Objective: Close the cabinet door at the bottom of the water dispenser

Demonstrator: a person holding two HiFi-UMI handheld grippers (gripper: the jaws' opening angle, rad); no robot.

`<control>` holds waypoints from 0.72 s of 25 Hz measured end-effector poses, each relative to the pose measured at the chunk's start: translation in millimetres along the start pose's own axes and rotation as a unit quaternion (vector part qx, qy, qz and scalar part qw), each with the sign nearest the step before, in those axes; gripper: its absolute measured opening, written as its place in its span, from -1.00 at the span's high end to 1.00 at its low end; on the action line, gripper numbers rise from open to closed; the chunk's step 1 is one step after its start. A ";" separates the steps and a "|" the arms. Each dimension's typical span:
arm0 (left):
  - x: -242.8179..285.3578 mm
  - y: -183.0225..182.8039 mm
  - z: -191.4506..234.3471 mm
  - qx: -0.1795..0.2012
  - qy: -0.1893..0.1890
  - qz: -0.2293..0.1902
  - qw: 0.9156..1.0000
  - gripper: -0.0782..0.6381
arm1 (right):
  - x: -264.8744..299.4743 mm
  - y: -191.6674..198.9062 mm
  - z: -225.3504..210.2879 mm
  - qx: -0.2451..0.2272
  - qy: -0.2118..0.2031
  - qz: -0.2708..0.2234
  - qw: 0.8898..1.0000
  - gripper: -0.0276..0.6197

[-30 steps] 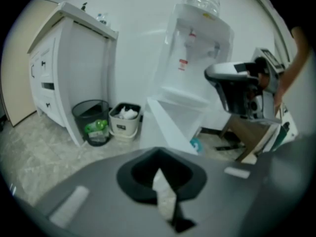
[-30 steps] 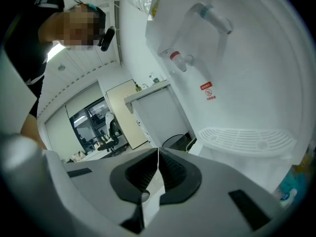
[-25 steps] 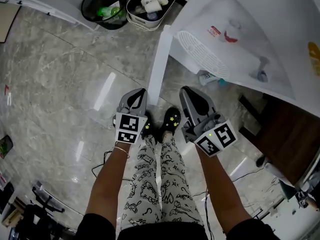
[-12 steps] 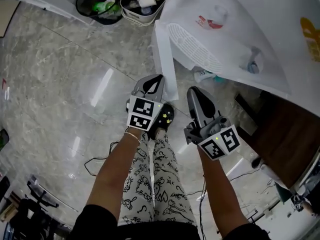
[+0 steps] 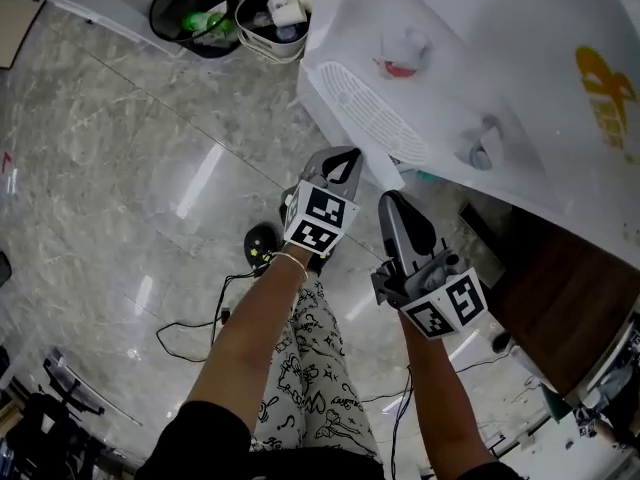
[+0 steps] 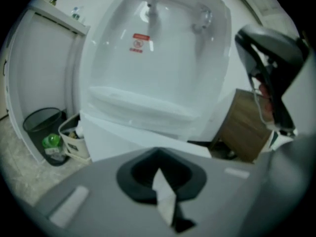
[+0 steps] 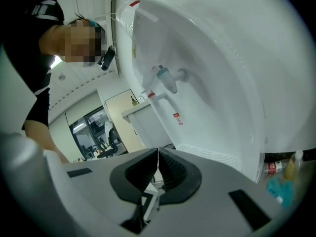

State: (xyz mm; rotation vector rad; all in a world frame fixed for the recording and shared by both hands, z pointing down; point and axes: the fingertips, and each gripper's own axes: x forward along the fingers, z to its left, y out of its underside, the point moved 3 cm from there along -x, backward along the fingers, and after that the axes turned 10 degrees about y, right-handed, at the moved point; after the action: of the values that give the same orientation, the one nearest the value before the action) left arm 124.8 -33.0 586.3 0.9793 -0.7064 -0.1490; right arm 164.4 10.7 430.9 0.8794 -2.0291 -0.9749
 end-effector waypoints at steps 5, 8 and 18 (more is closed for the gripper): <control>26.6 -13.7 -1.4 -0.006 0.006 -0.004 1.000 0.79 | -3.7 -10.5 -8.4 0.005 -0.006 -0.009 1.000 0.86; 39.0 -17.7 0.4 -0.015 0.007 -0.002 1.000 0.79 | -6.3 -11.9 -17.6 0.013 0.002 -0.014 1.000 0.86; -14.9 -31.2 3.1 -0.039 -0.018 -0.013 0.999 0.79 | -9.8 -23.7 -14.9 0.016 0.012 -0.004 1.000 0.86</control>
State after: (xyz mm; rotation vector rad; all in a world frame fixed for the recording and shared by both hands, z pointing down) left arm 117.3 -46.6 555.3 0.9127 -0.7150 -0.2158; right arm 187.8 1.9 415.1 0.9132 -2.0265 -0.9344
